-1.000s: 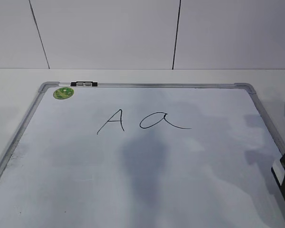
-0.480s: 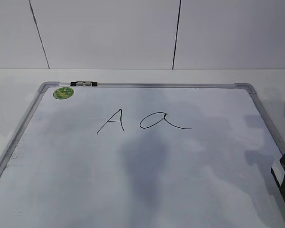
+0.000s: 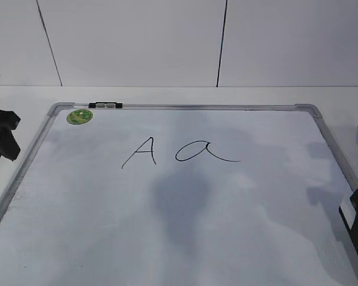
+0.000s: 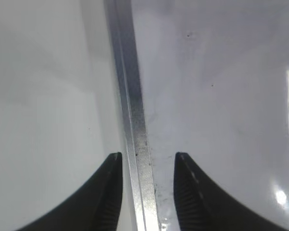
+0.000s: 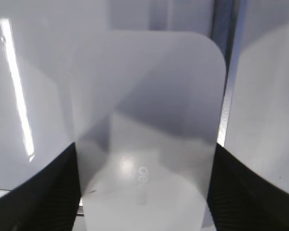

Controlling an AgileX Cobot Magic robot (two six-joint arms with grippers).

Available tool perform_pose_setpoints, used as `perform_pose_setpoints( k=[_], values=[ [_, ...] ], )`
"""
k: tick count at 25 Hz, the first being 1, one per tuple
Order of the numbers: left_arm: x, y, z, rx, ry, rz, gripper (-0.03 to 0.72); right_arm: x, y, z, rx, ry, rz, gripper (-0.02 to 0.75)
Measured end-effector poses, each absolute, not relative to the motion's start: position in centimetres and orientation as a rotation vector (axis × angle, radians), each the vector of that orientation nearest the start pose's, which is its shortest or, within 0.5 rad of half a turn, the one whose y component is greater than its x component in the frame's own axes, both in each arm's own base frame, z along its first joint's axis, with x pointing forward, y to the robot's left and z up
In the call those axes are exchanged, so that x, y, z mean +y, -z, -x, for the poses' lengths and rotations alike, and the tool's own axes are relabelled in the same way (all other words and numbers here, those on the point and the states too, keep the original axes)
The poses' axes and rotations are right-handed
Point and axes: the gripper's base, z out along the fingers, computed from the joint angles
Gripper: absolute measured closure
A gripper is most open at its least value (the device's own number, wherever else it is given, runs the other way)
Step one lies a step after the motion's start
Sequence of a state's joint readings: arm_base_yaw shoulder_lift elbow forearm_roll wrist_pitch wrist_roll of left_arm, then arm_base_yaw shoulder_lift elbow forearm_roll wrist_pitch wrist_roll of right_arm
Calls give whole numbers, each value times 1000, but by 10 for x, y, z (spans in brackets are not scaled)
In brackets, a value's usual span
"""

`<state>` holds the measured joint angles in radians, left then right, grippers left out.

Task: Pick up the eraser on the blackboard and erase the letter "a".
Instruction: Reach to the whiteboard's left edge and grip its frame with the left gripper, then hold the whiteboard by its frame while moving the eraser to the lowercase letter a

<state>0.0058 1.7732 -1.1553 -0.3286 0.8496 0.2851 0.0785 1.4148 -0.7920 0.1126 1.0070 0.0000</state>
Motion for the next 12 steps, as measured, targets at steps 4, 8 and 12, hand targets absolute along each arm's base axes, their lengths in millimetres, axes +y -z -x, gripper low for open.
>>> perform_pose_setpoints(
  k=[4,8,12],
  values=[
    [-19,-181,-346,2941,341,-134,433,26,-208,-223,3105,-151,30,170],
    [-19,-171,-347,2970,330,-144,443,26,-208,-223,3105,-151,30,170],
    [-18,-163,-349,2992,325,-147,451,26,-208,-224,3100,-151,29,170]
  ],
)
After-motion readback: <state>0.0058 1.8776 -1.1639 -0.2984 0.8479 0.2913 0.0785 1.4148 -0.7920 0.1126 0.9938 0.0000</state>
